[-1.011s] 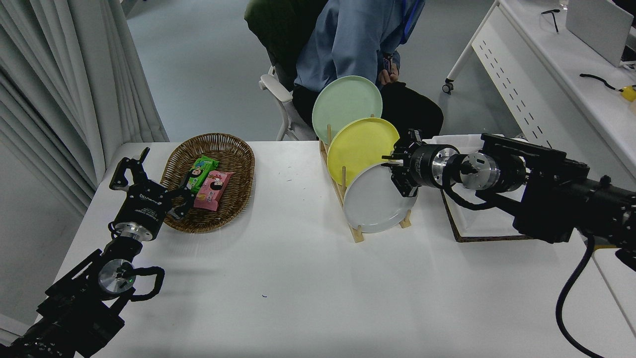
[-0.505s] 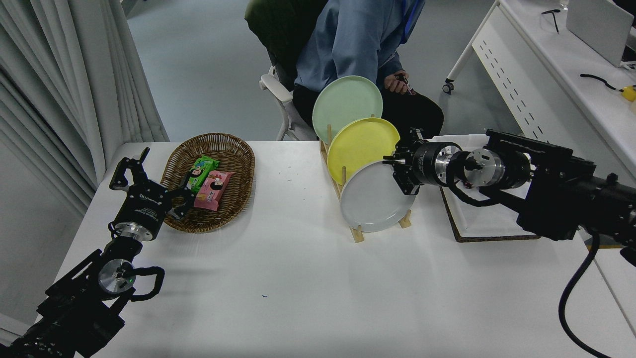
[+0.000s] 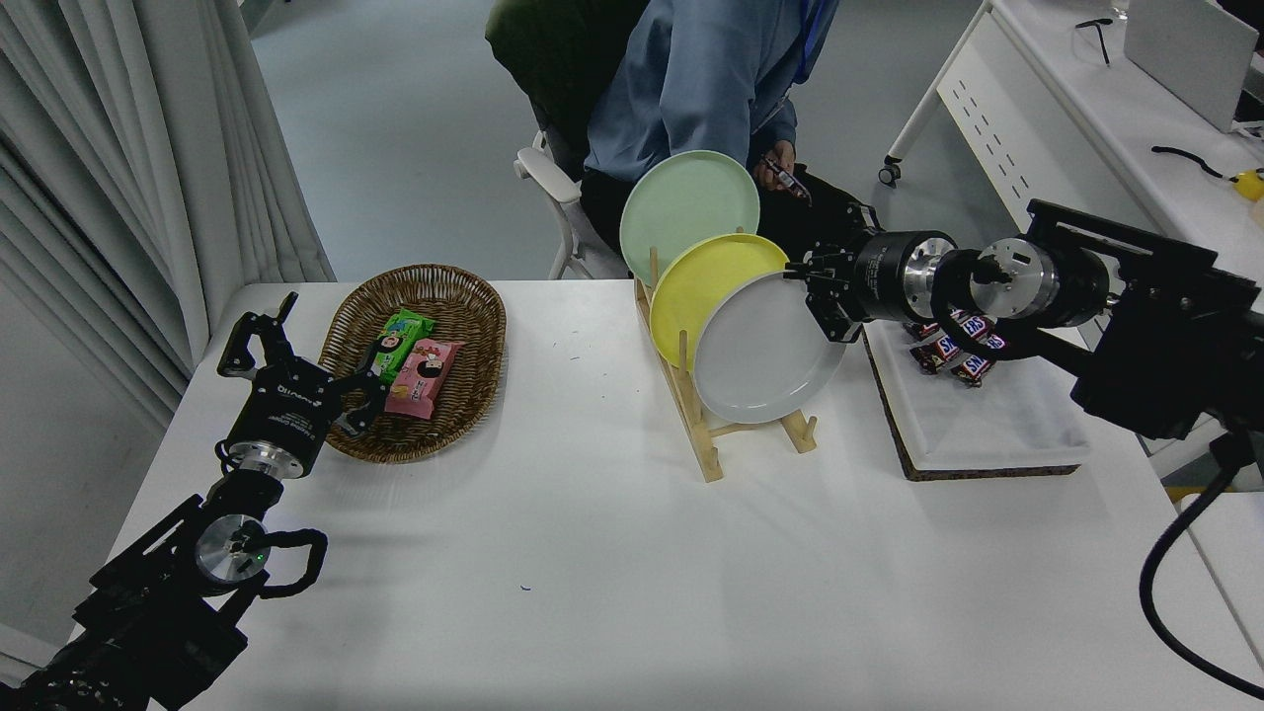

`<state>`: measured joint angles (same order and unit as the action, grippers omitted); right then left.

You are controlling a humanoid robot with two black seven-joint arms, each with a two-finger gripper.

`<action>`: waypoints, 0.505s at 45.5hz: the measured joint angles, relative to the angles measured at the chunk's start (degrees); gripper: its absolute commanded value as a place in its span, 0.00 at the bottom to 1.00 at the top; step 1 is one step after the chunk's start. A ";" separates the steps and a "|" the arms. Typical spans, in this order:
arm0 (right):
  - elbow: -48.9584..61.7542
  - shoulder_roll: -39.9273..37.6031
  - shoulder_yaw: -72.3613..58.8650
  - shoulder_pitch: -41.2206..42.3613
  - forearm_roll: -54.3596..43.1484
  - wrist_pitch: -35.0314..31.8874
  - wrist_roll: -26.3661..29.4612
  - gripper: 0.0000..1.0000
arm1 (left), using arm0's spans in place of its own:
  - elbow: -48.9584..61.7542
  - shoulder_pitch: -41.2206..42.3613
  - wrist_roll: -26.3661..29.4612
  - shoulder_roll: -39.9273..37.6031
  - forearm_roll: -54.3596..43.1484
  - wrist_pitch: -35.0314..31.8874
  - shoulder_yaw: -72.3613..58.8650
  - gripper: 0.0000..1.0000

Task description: Place the plate on the table

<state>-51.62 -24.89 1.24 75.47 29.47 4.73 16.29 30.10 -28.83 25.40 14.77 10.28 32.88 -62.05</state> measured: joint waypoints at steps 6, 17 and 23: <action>-2.55 -2.22 1.16 0.39 0.11 -0.13 0.25 0.00 | 0.01 0.00 0.00 0.00 0.00 0.00 0.00 1.00; -7.74 -7.12 3.74 1.40 0.29 -0.01 0.43 0.00 | 0.01 0.00 0.00 0.00 0.01 0.00 0.00 1.00; -8.88 -8.75 4.54 2.35 0.73 0.19 0.50 0.00 | 0.01 0.00 0.00 0.00 0.01 0.00 0.00 1.00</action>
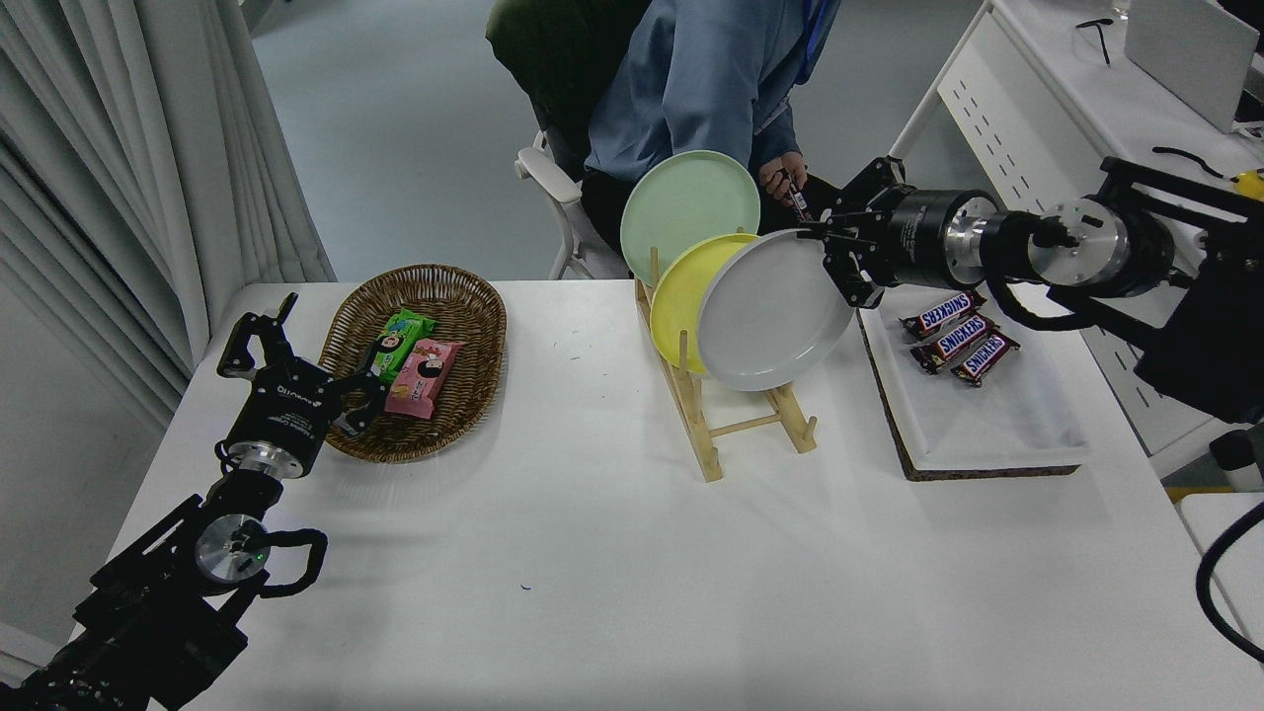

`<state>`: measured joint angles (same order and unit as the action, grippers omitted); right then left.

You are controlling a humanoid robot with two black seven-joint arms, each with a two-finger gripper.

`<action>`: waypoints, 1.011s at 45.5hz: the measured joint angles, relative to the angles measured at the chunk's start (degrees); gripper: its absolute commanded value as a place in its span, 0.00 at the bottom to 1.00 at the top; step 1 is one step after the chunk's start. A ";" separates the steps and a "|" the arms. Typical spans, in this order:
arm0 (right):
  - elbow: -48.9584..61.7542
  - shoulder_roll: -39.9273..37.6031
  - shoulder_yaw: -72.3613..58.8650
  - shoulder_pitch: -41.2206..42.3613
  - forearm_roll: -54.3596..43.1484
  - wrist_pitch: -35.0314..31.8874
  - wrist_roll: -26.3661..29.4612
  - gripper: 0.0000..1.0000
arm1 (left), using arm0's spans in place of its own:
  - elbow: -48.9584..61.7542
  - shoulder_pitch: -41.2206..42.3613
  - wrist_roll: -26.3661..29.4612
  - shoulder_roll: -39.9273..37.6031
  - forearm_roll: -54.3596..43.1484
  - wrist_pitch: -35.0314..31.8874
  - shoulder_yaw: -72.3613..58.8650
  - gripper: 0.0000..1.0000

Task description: Place the plate on the table

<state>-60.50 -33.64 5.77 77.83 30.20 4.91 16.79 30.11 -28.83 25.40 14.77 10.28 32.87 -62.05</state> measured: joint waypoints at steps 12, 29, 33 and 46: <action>-1.18 -1.24 2.17 1.06 2.20 2.05 0.72 0.00 | -0.02 0.00 0.00 0.00 0.00 0.00 0.00 1.00; -4.75 0.14 7.58 1.01 5.74 10.08 1.76 0.00 | -0.02 0.00 0.00 0.00 0.00 0.00 0.00 1.00; -5.09 1.49 8.30 0.78 6.57 12.01 1.73 0.00 | -0.02 0.00 0.00 0.00 0.00 0.00 0.00 1.00; -5.27 7.70 10.83 -1.62 9.06 18.63 0.01 0.00 | -0.01 0.00 0.00 0.00 0.00 0.00 0.00 1.00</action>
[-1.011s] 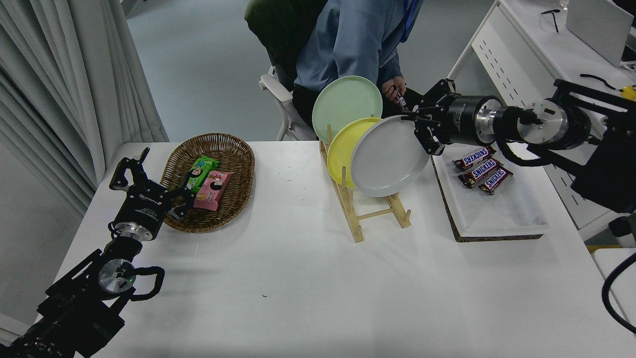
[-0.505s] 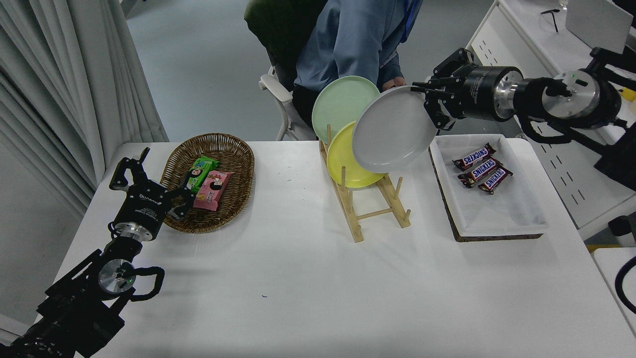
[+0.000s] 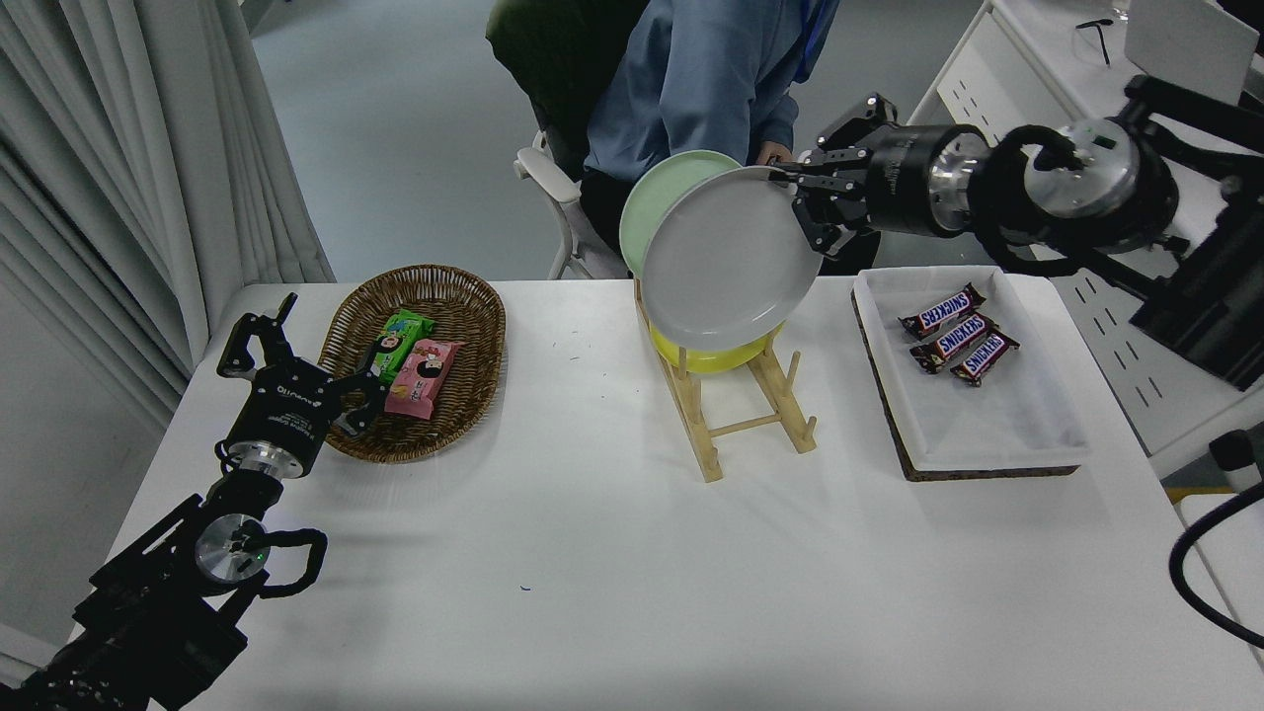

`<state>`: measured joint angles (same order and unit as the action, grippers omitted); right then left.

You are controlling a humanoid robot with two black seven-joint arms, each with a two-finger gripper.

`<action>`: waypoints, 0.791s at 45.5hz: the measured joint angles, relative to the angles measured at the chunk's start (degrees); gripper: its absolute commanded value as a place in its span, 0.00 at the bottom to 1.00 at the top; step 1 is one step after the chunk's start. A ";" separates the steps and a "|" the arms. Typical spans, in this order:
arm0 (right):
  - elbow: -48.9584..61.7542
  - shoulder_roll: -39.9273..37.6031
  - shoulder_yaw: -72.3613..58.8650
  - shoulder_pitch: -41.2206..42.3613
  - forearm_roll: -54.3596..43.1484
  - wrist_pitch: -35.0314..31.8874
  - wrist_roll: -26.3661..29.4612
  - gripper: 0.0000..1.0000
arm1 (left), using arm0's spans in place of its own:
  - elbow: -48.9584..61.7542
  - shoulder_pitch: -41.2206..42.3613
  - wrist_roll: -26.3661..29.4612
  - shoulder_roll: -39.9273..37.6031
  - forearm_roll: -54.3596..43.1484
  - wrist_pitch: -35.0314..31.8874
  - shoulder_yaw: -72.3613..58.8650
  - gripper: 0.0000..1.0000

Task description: Place the plate on the table

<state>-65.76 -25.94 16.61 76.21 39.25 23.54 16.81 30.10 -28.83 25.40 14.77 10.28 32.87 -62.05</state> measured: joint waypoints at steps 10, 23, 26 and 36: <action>-0.53 3.70 -1.27 -0.92 7.93 6.22 -3.22 0.00 | 0.00 0.00 0.00 0.00 0.00 0.00 0.00 1.00; -0.42 8.58 -3.07 -1.01 22.41 17.10 -4.94 0.00 | -0.01 0.00 0.00 0.00 0.00 0.00 0.00 1.00; -0.15 9.50 -3.24 -1.70 25.03 18.33 -5.09 0.00 | 0.00 0.00 0.00 0.00 0.00 0.00 0.00 1.00; 1.21 11.53 -3.59 -5.44 31.78 20.32 -5.24 0.00 | -0.02 0.00 0.00 0.00 0.00 0.00 0.00 1.00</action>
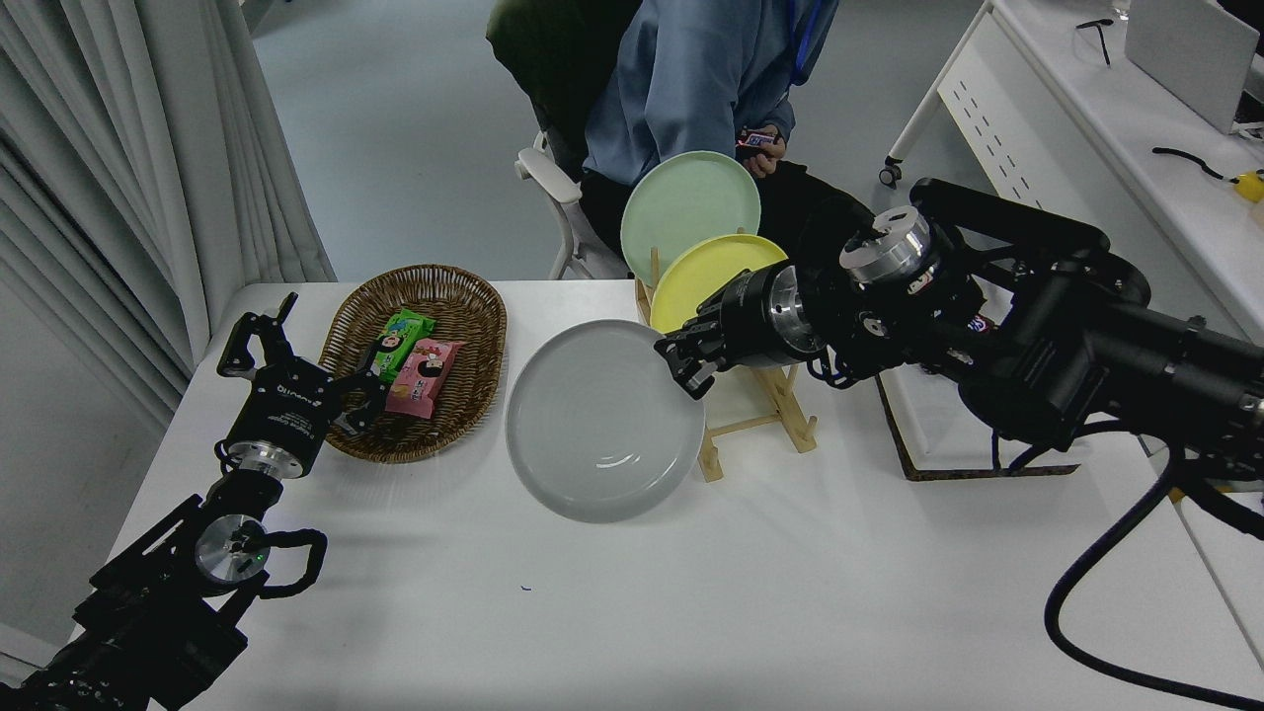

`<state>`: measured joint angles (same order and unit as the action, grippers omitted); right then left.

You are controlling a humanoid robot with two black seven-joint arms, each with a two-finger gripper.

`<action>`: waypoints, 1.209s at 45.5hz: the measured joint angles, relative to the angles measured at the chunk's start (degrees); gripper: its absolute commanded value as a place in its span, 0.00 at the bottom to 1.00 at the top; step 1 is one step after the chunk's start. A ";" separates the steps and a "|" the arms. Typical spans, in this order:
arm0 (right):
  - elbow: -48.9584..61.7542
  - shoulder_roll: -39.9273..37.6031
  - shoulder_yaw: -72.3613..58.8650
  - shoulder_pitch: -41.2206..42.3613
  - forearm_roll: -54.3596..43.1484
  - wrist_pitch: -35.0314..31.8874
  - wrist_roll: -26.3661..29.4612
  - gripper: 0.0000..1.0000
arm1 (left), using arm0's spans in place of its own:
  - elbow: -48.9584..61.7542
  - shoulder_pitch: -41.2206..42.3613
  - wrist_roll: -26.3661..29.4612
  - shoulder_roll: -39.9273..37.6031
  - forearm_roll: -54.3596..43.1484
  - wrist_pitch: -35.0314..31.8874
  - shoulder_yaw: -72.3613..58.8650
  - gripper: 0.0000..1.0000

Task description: Place the plate on the table

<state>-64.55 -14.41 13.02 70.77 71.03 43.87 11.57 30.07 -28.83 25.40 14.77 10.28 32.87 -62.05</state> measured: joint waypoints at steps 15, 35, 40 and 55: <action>4.91 3.34 0.09 -6.68 4.05 0.93 0.29 0.00 | 0.02 0.00 0.00 0.00 0.00 0.00 0.00 1.00; 15.76 9.74 2.18 -10.35 5.57 1.10 0.37 0.00 | 0.03 0.00 0.00 0.00 0.00 0.00 0.00 1.00; 17.32 10.80 2.40 -11.14 5.85 1.10 0.37 0.00 | 0.03 0.00 0.00 0.00 0.00 0.00 0.00 1.00; 21.73 13.57 2.70 -14.50 6.44 1.13 0.39 0.00 | 0.03 0.00 0.00 -0.01 0.00 0.00 0.00 1.00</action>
<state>-42.83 -0.84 15.71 56.28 77.47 45.00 11.97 30.10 -28.83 25.40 14.76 10.28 32.87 -62.05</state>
